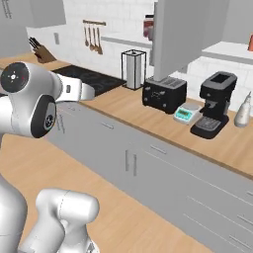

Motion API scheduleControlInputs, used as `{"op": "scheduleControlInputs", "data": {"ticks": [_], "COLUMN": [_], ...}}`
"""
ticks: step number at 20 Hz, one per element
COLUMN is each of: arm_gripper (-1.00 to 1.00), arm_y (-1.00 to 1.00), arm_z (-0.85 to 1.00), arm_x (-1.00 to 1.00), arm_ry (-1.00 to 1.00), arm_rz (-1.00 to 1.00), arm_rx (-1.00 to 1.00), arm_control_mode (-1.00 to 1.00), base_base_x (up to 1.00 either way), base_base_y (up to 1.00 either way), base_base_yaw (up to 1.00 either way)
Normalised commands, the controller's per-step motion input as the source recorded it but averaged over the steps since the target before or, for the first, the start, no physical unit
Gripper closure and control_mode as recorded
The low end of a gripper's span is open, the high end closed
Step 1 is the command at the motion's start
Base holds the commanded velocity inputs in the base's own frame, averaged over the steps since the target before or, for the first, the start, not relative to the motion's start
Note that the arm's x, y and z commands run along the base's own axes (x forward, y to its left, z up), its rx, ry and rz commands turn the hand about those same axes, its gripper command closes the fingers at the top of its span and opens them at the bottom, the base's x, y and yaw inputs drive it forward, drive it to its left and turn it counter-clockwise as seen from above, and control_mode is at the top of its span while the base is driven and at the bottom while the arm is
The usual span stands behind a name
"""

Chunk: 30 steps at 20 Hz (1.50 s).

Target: Gather all objects into one cabinet and sort the glasses and bowls to opposite sides.

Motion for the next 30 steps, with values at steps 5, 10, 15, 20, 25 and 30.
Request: {"op": "scheduleControlInputs", "data": {"ticks": [5, 10, 15, 20, 25, 30], "arm_gripper": [-1.00, -1.00, -1.00, -1.00, -1.00, -1.00], "arm_y": [0.00, 0.00, 0.00, 0.00, 0.00, 0.00], "arm_z": [0.00, 0.00, 0.00, 0.00, 0.00, 0.00], "arm_x": [0.00, 0.00, 0.00, 0.00, 0.00, 0.00], "arm_ry": [0.00, 0.00, 0.00, 0.00, 0.00, 0.00], "arm_rz": [0.00, 0.00, 0.00, 0.00, 0.00, 0.00], "arm_rx": [0.00, 0.00, 0.00, 0.00, 0.00, 0.00], "arm_control_mode": [1.00, 1.00, 1.00, 1.00, 1.00, 1.00], "base_base_x": [0.92, 1.00, 1.00, 0.92, 0.58, 0.12], "base_base_y": [0.33, 0.28, 0.48, 0.23, 0.51, 0.92], "base_base_yaw": [-0.34, -0.08, 0.02, -0.14, -0.33, -0.30]}}
